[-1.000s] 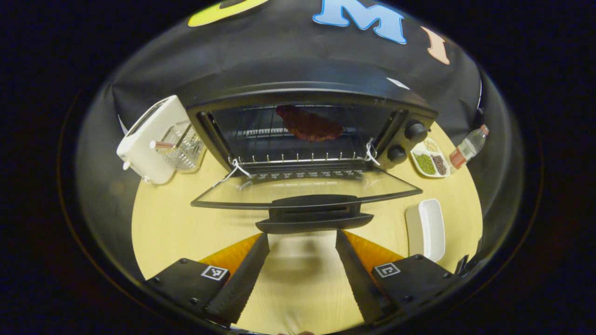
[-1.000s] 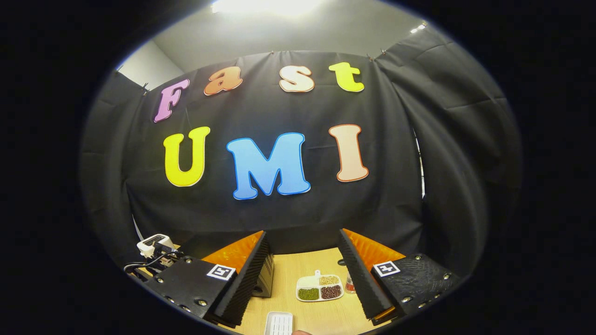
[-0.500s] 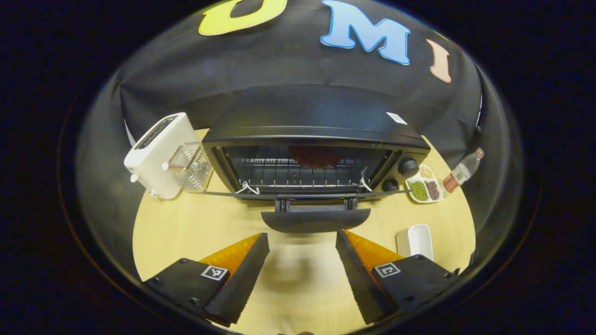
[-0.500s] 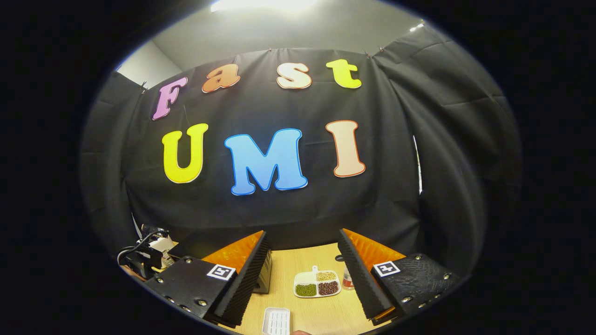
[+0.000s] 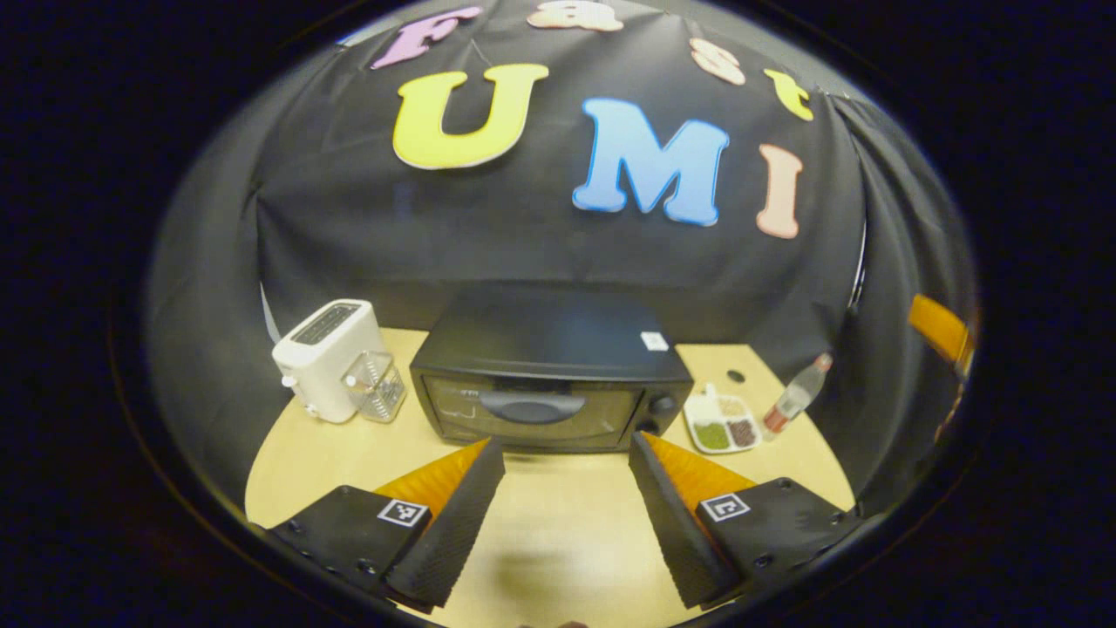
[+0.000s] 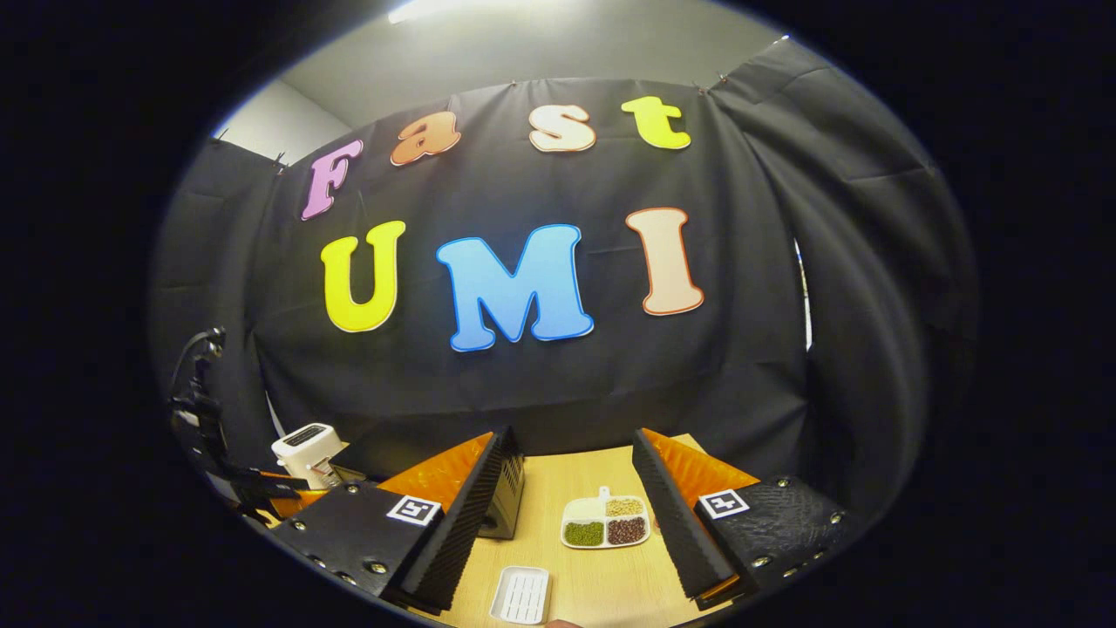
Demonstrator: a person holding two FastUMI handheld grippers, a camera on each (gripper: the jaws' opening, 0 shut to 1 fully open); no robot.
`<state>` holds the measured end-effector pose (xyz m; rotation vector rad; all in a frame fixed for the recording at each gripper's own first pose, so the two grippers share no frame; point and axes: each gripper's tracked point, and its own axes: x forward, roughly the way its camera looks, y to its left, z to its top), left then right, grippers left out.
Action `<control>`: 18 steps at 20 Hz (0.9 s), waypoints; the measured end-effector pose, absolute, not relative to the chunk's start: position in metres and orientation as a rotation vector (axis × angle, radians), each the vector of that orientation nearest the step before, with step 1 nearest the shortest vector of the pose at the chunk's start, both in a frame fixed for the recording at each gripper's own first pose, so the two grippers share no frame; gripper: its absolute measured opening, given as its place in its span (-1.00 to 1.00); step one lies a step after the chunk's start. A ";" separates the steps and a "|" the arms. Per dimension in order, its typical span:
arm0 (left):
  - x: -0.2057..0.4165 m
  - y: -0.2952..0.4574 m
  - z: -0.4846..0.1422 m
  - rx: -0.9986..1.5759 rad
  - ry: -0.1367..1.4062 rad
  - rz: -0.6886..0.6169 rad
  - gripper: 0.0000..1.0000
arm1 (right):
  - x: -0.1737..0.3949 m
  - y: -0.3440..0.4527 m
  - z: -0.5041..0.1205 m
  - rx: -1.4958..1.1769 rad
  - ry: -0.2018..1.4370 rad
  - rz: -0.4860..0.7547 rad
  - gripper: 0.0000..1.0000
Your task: Open the electric oven with the left hand, put the food in, and close the electric oven.
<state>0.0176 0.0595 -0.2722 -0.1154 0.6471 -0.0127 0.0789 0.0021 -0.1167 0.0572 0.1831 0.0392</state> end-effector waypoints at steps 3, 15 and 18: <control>0.018 0.055 -0.209 -0.118 0.487 0.023 0.95 | 0.080 0.004 -0.106 0.058 0.159 0.087 0.85; -0.009 0.060 -0.038 -0.042 0.086 -0.033 1.00 | 0.047 0.059 -0.010 0.012 -0.001 0.096 0.84; -0.008 0.069 -0.033 -0.048 0.074 -0.058 1.00 | 0.043 0.078 -0.013 0.038 0.021 0.100 0.84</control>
